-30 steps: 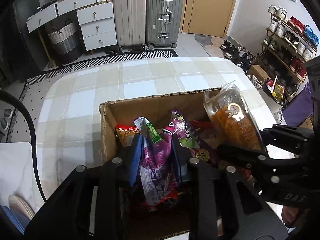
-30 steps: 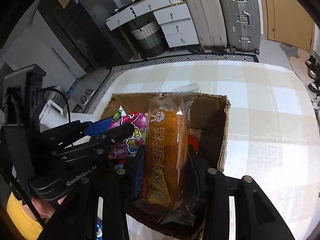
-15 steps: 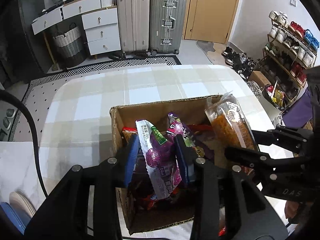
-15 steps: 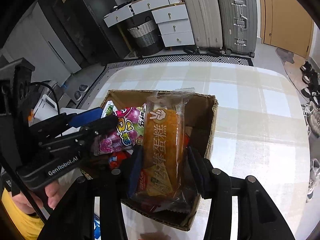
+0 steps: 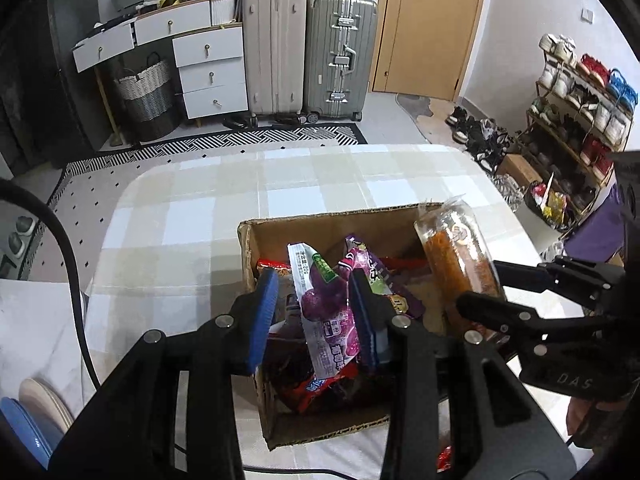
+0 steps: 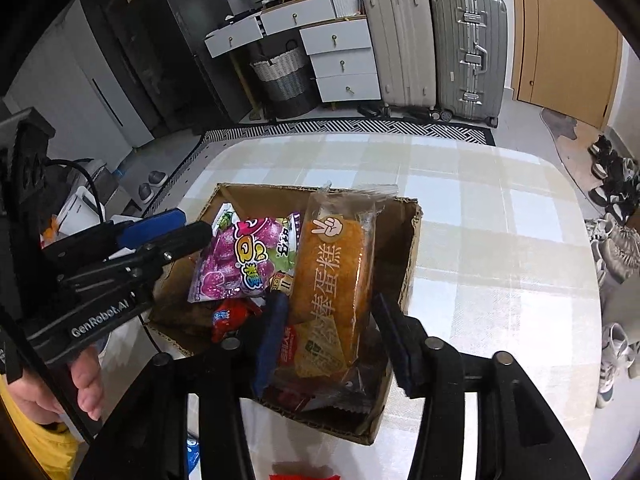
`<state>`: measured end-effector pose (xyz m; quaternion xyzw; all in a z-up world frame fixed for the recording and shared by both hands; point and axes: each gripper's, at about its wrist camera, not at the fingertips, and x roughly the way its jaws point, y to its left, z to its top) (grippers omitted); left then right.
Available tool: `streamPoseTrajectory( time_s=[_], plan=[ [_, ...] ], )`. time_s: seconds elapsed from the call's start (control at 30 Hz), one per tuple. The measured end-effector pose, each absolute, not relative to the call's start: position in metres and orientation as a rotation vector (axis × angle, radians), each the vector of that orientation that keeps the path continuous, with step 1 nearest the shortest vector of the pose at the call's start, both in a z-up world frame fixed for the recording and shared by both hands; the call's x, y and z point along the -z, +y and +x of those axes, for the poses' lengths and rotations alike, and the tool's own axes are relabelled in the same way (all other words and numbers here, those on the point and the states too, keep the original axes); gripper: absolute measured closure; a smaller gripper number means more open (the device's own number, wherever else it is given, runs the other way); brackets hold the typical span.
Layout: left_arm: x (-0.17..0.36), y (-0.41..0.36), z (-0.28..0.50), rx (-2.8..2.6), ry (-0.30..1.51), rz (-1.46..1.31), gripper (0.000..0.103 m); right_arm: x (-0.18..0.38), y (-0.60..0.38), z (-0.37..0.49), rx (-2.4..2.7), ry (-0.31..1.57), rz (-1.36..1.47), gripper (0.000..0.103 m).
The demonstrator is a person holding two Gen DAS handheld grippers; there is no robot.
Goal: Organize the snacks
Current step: 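Open both grippers to drop the packets into the box, then move both tools back to the blue cookie and red wafer packets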
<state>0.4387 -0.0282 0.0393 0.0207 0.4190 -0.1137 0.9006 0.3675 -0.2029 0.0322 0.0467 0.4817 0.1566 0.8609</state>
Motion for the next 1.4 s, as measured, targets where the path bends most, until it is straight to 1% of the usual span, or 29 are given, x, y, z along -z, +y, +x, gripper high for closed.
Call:
streamPoseTrajectory(
  time_s=[0.17, 0.23, 0.27, 0.3, 0.47, 0.57, 0.63, 0.73, 0.77, 0.8, 0.83, 0.9, 0.97, 1.13, 1.2, 1.23, 1.27, 1.33, 1.37, 1.4],
  plan=[
    [-0.049, -0.022, 0.429, 0.246, 0.826, 0.032, 0.068, -0.041, -0.205, 0.360, -0.317, 0.968, 0.086, 0.051],
    [-0.056, -0.018, 0.422, 0.246, 0.796, 0.015, 0.057, -0.046, -0.205, 0.354, -0.297, 0.940, 0.070, 0.051],
    [-0.061, -0.014, 0.417, 0.255, 0.780, -0.008, 0.048, -0.051, -0.206, 0.349, -0.290, 0.916, 0.066, 0.051],
    [-0.065, -0.010, 0.411, 0.268, 0.766, -0.031, 0.044, -0.056, -0.206, 0.342, -0.298, 0.889, 0.066, 0.051],
    [-0.088, 0.005, 0.377, 0.239, 0.685, -0.069, 0.043, -0.082, -0.206, 0.302, -0.312, 0.746, 0.055, 0.051],
    [-0.099, 0.008, 0.348, 0.263, 0.671, -0.081, 0.039, -0.096, -0.202, 0.273, -0.337, 0.664, 0.049, 0.051],
    [-0.108, 0.009, 0.320, 0.253, 0.624, -0.080, 0.035, -0.105, -0.199, 0.248, -0.352, 0.597, 0.036, 0.051],
    [-0.122, 0.010, 0.280, 0.232, 0.552, -0.074, 0.023, -0.113, -0.192, 0.214, -0.359, 0.529, 0.008, 0.051],
    [-0.128, 0.012, 0.261, 0.217, 0.517, -0.080, 0.017, -0.115, -0.190, 0.202, -0.360, 0.518, 0.001, 0.051],
    [-0.133, 0.012, 0.247, 0.215, 0.506, -0.087, 0.013, -0.115, -0.189, 0.192, -0.359, 0.518, 0.001, 0.051],
    [-0.137, 0.013, 0.230, 0.221, 0.500, -0.108, 0.012, -0.114, -0.190, 0.181, -0.362, 0.518, 0.017, 0.051],
    [-0.144, 0.017, 0.210, 0.225, 0.491, -0.147, 0.001, -0.112, -0.194, 0.157, -0.369, 0.506, 0.060, 0.051],
    [-0.149, 0.020, 0.183, 0.211, 0.476, -0.175, 0.001, -0.109, -0.198, 0.138, -0.364, 0.496, 0.091, 0.051],
    [-0.159, 0.020, 0.123, 0.163, 0.459, -0.145, 0.001, -0.104, -0.205, 0.094, -0.388, 0.491, 0.156, 0.051],
    [-0.161, 0.021, 0.098, 0.155, 0.457, -0.143, 0.001, -0.103, -0.205, 0.078, -0.393, 0.495, 0.162, 0.041],
    [-0.161, 0.023, 0.084, 0.162, 0.458, -0.148, 0.001, -0.101, -0.206, 0.072, -0.400, 0.496, 0.168, 0.032],
    [-0.160, 0.024, 0.071, 0.171, 0.457, -0.153, 0.001, -0.101, -0.206, 0.067, -0.412, 0.494, 0.174, 0.030],
    [-0.157, 0.026, 0.055, 0.187, 0.454, -0.156, 0.001, -0.102, -0.206, 0.057, -0.419, 0.476, 0.178, 0.029],
    [-0.156, 0.028, 0.046, 0.189, 0.454, -0.155, 0.001, -0.102, -0.206, 0.052, -0.417, 0.467, 0.180, 0.026],
    [-0.155, 0.030, 0.041, 0.183, 0.452, -0.154, 0.001, -0.102, -0.206, 0.050, -0.412, 0.461, 0.179, 0.021]
  ],
)
